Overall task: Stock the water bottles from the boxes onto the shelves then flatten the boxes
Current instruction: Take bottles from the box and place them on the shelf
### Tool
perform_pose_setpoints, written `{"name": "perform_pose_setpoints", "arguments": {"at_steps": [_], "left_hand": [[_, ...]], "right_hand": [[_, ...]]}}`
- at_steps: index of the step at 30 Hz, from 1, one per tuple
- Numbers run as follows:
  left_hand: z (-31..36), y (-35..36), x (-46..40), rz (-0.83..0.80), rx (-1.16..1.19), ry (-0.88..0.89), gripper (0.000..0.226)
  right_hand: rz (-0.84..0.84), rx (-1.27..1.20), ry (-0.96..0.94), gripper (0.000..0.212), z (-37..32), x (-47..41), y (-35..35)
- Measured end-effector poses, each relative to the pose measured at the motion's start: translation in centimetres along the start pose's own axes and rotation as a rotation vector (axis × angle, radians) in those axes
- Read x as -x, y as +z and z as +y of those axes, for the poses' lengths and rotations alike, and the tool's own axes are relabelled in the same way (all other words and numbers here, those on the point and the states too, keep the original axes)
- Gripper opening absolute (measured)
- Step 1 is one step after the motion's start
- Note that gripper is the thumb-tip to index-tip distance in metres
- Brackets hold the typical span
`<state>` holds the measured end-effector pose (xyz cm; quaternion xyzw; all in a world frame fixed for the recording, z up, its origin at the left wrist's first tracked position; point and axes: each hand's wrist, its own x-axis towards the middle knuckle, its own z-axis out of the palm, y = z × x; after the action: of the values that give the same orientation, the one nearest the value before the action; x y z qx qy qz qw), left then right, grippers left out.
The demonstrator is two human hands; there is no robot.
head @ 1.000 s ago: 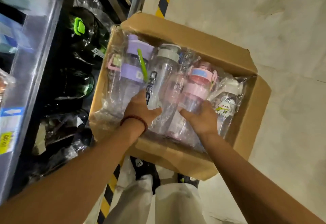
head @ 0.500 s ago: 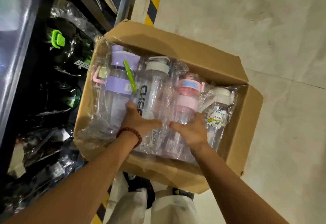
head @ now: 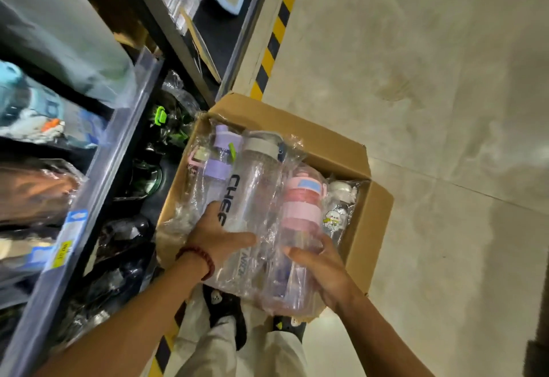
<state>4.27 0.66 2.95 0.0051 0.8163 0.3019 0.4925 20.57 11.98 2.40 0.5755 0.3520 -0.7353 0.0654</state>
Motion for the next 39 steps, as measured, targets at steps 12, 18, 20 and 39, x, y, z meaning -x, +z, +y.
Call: {"name": "perform_pose_setpoints", "arguments": {"at_steps": [12,18,20,39], "left_hand": [[7.7,-9.3,13.7,0.331,0.203,0.306,0.091],[7.5,-11.6,22.1,0.511,0.379,0.280,0.096],[6.5,-12.2,25.4,0.560,0.443,0.273,0.092],[-16.7,-16.2,51.1,1.140,0.947,-0.004,0.100]], "right_hand": [[-0.196,0.176,-0.402,0.072,-12.1,12.9,4.6],[-0.370,0.273,-0.509,0.072,-14.8,19.7,6.0],[-0.438,0.327,-0.534,0.067,-15.2,22.1,6.6],[-1.019,0.920,-0.532,0.062,0.6,39.4,25.8]]}}
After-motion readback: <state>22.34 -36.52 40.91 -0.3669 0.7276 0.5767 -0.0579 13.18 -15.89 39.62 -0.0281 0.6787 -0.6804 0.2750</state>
